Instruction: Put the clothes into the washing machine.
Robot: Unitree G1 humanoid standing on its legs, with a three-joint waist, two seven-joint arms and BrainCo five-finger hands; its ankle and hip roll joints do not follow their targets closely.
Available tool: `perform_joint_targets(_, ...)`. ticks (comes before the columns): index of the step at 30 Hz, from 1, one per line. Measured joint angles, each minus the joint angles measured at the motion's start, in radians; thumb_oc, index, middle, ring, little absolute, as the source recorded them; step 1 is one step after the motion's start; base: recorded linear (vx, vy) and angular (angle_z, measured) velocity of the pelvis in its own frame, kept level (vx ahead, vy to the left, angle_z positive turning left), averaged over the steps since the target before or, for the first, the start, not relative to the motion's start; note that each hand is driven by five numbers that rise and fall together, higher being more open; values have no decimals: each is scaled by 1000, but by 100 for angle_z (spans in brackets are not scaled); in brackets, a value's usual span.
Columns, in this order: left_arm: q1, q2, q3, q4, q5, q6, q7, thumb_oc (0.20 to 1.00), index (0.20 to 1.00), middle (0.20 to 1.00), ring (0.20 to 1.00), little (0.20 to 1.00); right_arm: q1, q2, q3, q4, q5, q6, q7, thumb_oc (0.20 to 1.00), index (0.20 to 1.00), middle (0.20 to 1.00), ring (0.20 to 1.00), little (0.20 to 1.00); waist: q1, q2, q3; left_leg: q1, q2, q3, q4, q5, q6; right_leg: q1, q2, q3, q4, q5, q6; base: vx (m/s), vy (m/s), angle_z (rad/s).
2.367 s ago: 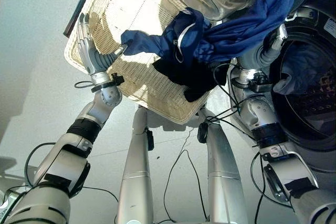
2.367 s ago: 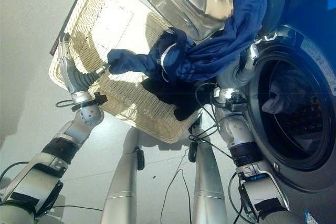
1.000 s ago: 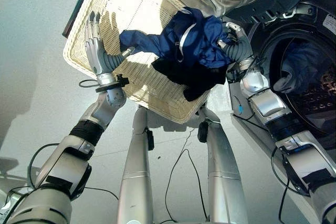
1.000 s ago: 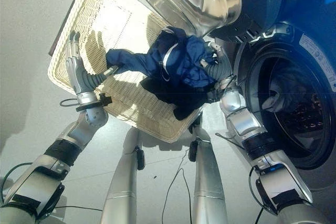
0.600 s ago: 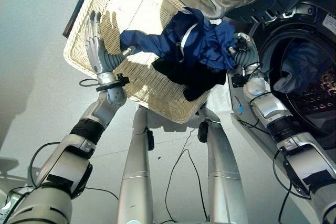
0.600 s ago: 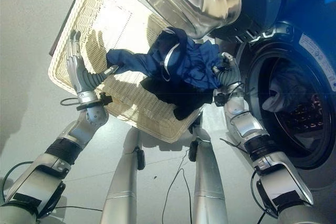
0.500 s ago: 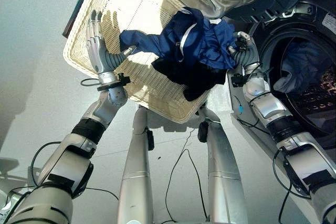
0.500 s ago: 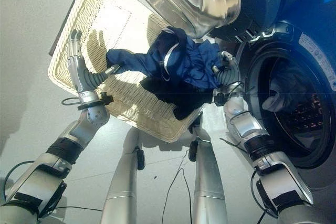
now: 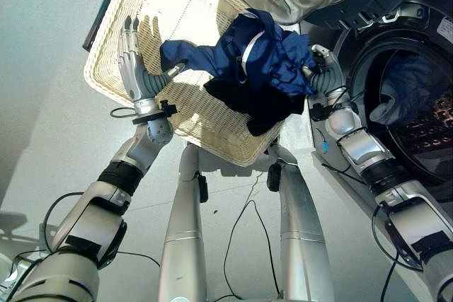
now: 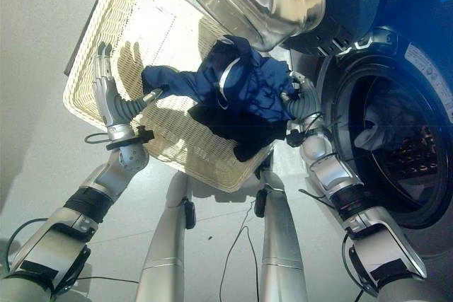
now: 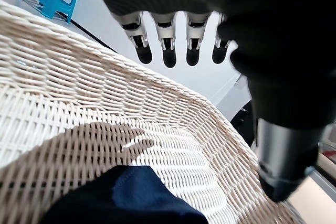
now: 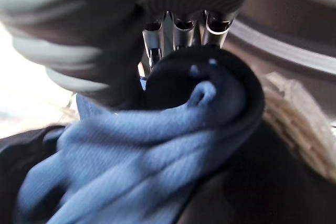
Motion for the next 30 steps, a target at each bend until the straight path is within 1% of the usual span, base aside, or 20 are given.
perform_joint_targets(5,0,-5,0,0,0,0,0,1000,1000,1000,1000,1000,-44,2,54,-2,-60,10,21,200,200,200,200,200,4,0,0,1,0,-1,5,0,0,0,-1,0,8,-1,-1,0,0,0)
perform_joint_targets(7,-1,-6,-1,3,0,-1,0,1000,1000,1000,1000,1000,-70,22,78,30,-75,13,17,200,200,200,200,200,5,0,0,2,-1,-1,7,1,-1,0,-2,0,13,-1,-1,0,0,0)
perform_joint_targets(8,-2,-7,-1,4,0,-2,0,1000,1000,1000,1000,1000,-91,42,92,57,-76,19,10,200,200,200,200,200,5,1,0,3,-1,-2,7,3,-2,0,-2,0,15,-1,-1,0,0,0)
perform_joint_targets(10,-6,-11,-2,4,0,-4,0,1000,1000,1000,1000,1000,-113,52,110,79,-76,23,-2,200,200,200,200,200,8,6,0,3,-2,-3,7,4,-2,0,-2,0,17,-1,-1,0,0,0)
perform_joint_targets(13,-17,-12,-15,9,0,-5,0,1000,1000,1000,1000,1000,-124,66,110,91,-64,35,-24,200,200,200,200,200,13,12,0,6,-4,-5,8,7,-3,0,-5,0,25,-2,-4,7,13,3)
perform_joint_targets(16,-28,-17,-19,37,0,-21,-1,1000,1000,1000,1000,1000,-113,76,79,128,91,37,-71,200,200,200,200,200,28,14,0,7,-3,-6,11,8,-4,0,-5,0,31,-4,-6,0,28,0)
perform_joint_targets(17,-27,-17,-18,38,0,-22,-1,1000,1000,1000,1000,1000,-98,77,70,133,111,37,-79,200,200,200,200,200,29,15,0,7,-3,-6,11,8,-4,0,-5,0,31,-4,-6,3,34,1)
perform_joint_targets(18,-25,-19,-18,38,0,-22,-1,1000,1000,1000,1000,1000,-71,76,39,132,166,29,-100,200,200,200,200,200,26,15,0,7,-4,-6,11,8,-5,0,-5,0,30,-4,-6,0,0,0)
perform_joint_targets(19,-25,-19,-18,38,0,-22,-1,1000,1000,1000,1000,1000,-71,76,39,132,166,29,-100,200,200,200,200,200,26,15,0,7,-4,-6,11,8,-5,0,-5,0,30,-4,-6,0,0,0)
perform_joint_targets(20,-16,-23,-19,37,0,-24,2,1000,1000,1000,1000,1000,-14,67,-18,138,208,8,-134,200,200,200,200,200,29,15,0,6,-3,-7,11,7,-5,0,-4,0,30,-5,-4,9,-3,3)
perform_joint_targets(21,-13,-22,-18,37,0,-23,6,1000,1000,1000,1000,1000,13,61,-53,144,215,2,-158,200,200,200,200,200,29,15,0,5,-4,-7,11,7,-6,1,-5,0,27,-7,-3,11,-4,3)
perform_joint_targets(23,2,-22,-19,36,0,-22,11,1000,1000,1000,1000,1000,51,37,-70,149,238,1,-189,200,200,200,200,200,26,15,0,1,-4,-8,10,6,-6,0,-4,0,24,-7,-2,0,0,0)
perform_joint_targets(25,9,-16,-19,37,-1,-21,13,1000,1000,1000,1000,1000,73,27,-103,171,283,-1,-213,200,200,200,200,200,12,15,0,-8,-3,-11,11,6,-6,-7,-2,-1,22,-7,-2,0,0,0)
perform_joint_targets(26,10,-17,-19,46,0,-23,13,1000,1000,1000,1000,1000,79,31,-145,210,371,-29,-215,200,200,200,200,200,2,15,0,-13,-2,-13,11,7,-5,-11,-1,-1,21,-6,-3,0,0,0)
perform_joint_targets(27,4,-17,-19,56,0,-26,14,1000,1000,1000,1000,1000,80,38,-182,253,454,-58,-214,200,200,200,200,200,1,15,0,-14,-1,-13,11,7,-5,-11,0,-2,18,-6,-3,10,-29,-4)
perform_joint_targets(28,0,-15,-18,68,0,-36,20,1000,1000,1000,1000,1000,87,38,-234,326,575,-97,-212,200,200,200,200,200,2,15,0,-14,1,-13,11,6,-6,-10,3,-2,11,-6,-3,7,-33,-4)
perform_joint_targets(29,1,-10,-18,73,0,-42,27,1000,1000,1000,1000,1000,93,35,-256,360,645,-107,-216,200,200,200,200,200,2,15,0,-14,1,-13,11,5,-7,-10,3,-2,9,-6,-3,9,-37,-4)
perform_joint_targets(30,3,-4,-19,77,0,-47,32,1000,1000,1000,1000,1000,109,28,-281,387,707,-127,-213,200,200,200,200,200,-10,14,1,-15,3,-13,10,5,-8,-10,6,-3,5,-5,-4,8,-60,-3)
